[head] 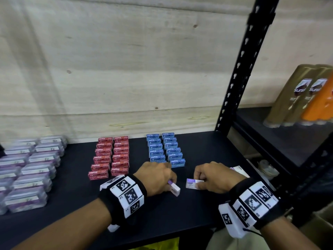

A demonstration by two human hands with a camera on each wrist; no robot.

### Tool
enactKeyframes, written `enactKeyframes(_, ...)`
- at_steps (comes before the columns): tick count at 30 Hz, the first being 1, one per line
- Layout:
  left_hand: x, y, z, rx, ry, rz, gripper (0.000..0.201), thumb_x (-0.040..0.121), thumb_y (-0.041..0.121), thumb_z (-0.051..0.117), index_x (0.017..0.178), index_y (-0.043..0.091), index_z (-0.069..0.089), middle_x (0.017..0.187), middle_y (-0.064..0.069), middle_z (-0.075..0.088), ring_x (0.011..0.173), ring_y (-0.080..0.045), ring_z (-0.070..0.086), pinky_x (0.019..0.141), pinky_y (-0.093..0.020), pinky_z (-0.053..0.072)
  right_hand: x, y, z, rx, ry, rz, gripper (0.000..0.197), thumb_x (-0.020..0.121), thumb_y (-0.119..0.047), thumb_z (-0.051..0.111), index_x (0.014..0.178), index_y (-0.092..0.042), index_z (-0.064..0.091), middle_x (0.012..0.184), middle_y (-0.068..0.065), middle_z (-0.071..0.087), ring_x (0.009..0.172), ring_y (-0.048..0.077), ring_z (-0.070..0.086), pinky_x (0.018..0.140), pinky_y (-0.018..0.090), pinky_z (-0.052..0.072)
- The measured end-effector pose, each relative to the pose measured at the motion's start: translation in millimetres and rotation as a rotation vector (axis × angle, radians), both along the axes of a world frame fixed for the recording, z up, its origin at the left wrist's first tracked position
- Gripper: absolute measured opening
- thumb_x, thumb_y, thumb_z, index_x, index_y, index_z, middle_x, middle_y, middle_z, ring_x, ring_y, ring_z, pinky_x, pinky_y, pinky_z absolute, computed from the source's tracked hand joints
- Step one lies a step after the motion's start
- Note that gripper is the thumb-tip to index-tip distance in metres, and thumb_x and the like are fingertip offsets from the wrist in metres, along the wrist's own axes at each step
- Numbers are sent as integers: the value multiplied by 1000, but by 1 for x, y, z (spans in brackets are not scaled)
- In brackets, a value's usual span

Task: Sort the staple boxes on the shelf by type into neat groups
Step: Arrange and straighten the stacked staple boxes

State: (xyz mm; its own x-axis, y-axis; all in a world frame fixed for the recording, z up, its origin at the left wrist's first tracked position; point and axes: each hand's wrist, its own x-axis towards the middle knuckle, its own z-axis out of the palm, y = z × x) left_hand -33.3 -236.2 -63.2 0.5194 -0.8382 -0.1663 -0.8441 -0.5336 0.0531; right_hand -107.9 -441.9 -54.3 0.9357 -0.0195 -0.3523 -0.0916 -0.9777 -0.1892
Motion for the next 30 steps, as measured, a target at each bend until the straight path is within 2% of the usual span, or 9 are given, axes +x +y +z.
enactKeyframes(3,-1,-4,4,-17,-14,16,22,93,41,54,109,31,66,111,6,45,90,-19,56,67,-31,35,3,-3,4,25,20,16,11,88,-40,68,95,-33,63,95,-13,67,91,8,58,78,25,44)
enactKeyframes(7,6,-18,22,-62,-61,21,21,91,38,54,106,30,67,110,8,53,94,-19,57,68,-30,37,16,-12,20,82,80,49,13,87,-36,72,98,-30,69,92,-13,70,88,6,64,84,26,52)
enactKeyframes(11,29,-44,45,-61,-121,46,19,88,35,57,102,31,69,104,8,59,94,-20,59,67,-31,38,43,-38,41,65,27,-2,11,85,-32,75,95,-28,72,89,-12,70,86,8,66,85,30,55)
enactKeyframes(14,54,-70,59,-62,-151,90,17,85,38,62,98,30,69,100,7,63,83,-19,56,65,-29,36,70,-65,51,18,-46,-19,9,86,-27,75,94,-23,73,84,-11,69,80,7,64,75,23,51)
enactKeyframes(18,93,-109,64,-16,-122,155,13,84,43,68,84,34,59,91,9,57,80,-19,53,63,-28,35,107,-101,51,0,-101,-66,9,85,-24,77,92,-22,72,76,-14,63,70,3,57,70,21,45)
enactKeyframes(21,119,-134,58,20,-108,189,19,81,44,72,81,34,57,89,9,54,83,-20,55,67,-30,38,130,-122,44,-22,-127,-87,10,83,-22,79,90,-23,72,73,-15,63,71,4,58,70,20,45)
enactKeyframes(26,152,-173,41,119,-141,196,26,79,45,75,93,29,59,103,3,61,90,-23,60,70,-33,42,162,-145,31,-57,-163,-116,16,80,-21,80,80,-31,68,79,-14,63,84,13,66,79,26,55)
enactKeyframes(28,162,-184,35,139,-154,197,27,78,44,76,86,28,56,93,3,59,89,-23,61,69,-33,43,171,-151,27,-79,-165,-120,17,80,-23,81,79,-31,66,85,-10,65,87,14,67,80,28,55)
enactKeyframes(30,167,-192,31,143,-161,188,34,77,43,77,72,27,48,80,5,50,80,-22,56,66,-32,42,177,-153,24,-98,-163,-124,17,80,-24,81,79,-32,65,93,-7,66,90,16,67,83,29,55)
